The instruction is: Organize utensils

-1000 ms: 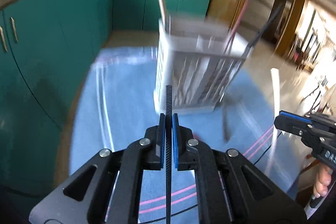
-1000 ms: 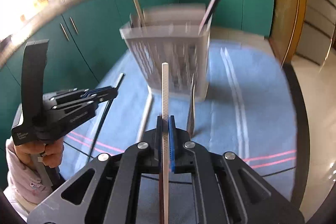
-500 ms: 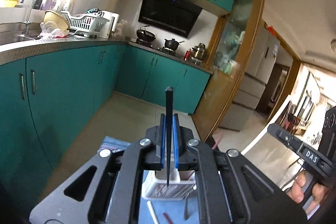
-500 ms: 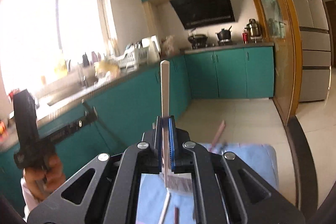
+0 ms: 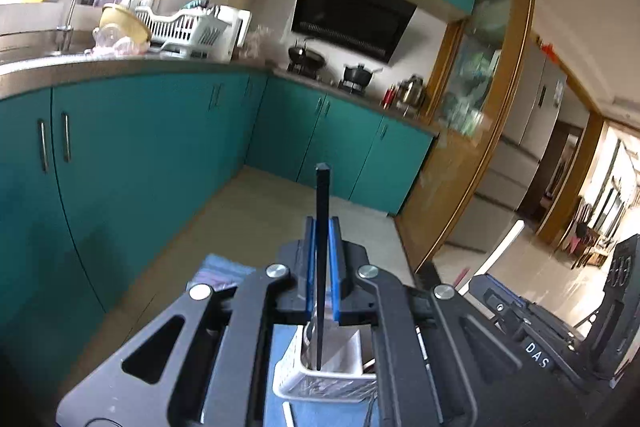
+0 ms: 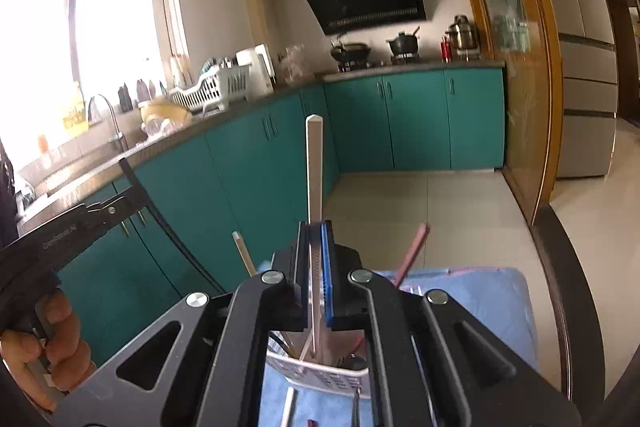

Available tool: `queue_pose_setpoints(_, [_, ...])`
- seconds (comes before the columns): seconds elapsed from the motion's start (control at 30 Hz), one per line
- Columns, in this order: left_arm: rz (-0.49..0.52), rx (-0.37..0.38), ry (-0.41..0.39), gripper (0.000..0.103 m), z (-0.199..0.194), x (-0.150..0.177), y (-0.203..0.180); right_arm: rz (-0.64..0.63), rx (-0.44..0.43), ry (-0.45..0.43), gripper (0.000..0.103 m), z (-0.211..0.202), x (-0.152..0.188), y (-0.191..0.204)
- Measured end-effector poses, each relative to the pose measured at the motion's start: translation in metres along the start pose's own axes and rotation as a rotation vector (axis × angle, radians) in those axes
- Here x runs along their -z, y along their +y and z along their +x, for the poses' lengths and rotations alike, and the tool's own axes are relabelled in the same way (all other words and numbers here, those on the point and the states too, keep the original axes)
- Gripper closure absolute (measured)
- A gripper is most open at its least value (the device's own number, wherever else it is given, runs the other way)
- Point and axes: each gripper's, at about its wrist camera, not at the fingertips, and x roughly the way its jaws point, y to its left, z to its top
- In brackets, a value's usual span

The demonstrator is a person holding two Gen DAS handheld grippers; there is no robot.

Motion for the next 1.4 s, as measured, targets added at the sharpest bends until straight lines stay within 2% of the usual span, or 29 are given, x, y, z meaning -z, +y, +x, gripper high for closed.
queue_pose_setpoints(0.17, [0.057,-0.047,0.036,0.097,0.01,0.024,0.0,-0.032,0.03,0.054,0.096,0.009,0.022,0.002])
queue_pose_setpoints(0.23, [0.075,-0.057,0.046,0.096,0.01,0.029,0.002,-0.044,0.056,0.064,0.088,0.006,0.027,0.002])
queue_pose_setpoints(0.3, [0.089,-0.052,0.053,0.091,0.007,0.034,0.003,-0.051,0.065,0.062,0.084,0.001,0.032,0.002])
queue_pose_setpoints(0.4, [0.106,-0.047,0.049,0.085,-0.001,0.041,0.004,-0.064,0.055,0.052,0.078,-0.014,0.038,0.002])
queue_pose_setpoints(0.47, [0.115,-0.043,0.051,0.081,-0.006,0.045,0.005,-0.078,0.049,0.041,0.067,-0.027,0.043,0.003])
queue_pose_setpoints(0.53, [0.127,-0.038,0.051,0.077,-0.013,0.051,0.004,-0.085,0.042,0.026,0.063,-0.041,0.049,0.004])
queue_pose_setpoints(0.57, [0.138,-0.034,0.051,0.072,-0.019,0.056,0.005,-0.091,0.039,0.02,0.063,-0.046,0.052,0.004])
queue_pose_setpoints(0.67, [0.173,-0.035,0.064,0.069,-0.035,0.075,0.011,-0.115,0.031,0.026,0.063,-0.072,0.067,0.004])
queue_pose_setpoints(0.73, [0.185,-0.029,0.108,0.069,-0.038,0.089,0.016,-0.126,0.019,0.068,0.063,-0.078,0.08,0.003])
queue_pose_setpoints(0.83, [0.21,-0.016,0.252,0.069,-0.022,0.123,0.024,-0.133,-0.003,0.209,0.063,-0.065,0.108,0.003])
queue_pose_setpoints(0.9, [0.232,-0.03,0.32,0.069,-0.006,0.141,0.027,-0.128,-0.03,0.34,0.063,-0.04,0.133,0.003])
queue_pose_setpoints(0.97, [0.25,-0.04,0.431,0.069,0.019,0.165,0.029,-0.141,-0.031,0.471,0.063,-0.008,0.163,0.008])
queue_pose_setpoints(1.07, [0.265,-0.048,0.529,0.069,0.051,0.19,0.03,-0.142,-0.052,0.614,0.063,0.035,0.2,0.017])
queue_pose_setpoints(1.2, [0.273,-0.074,0.599,0.069,0.075,0.208,0.033,-0.182,-0.029,0.68,0.063,0.066,0.225,0.029])
queue_pose_setpoints(1.33, [0.267,-0.082,0.627,0.069,0.088,0.218,0.036,-0.244,0.011,0.662,0.064,0.076,0.229,0.039])
queue_pose_setpoints(1.4, [0.266,-0.075,0.625,0.072,0.093,0.215,0.031,-0.246,-0.004,0.657,0.084,0.078,0.229,0.041])
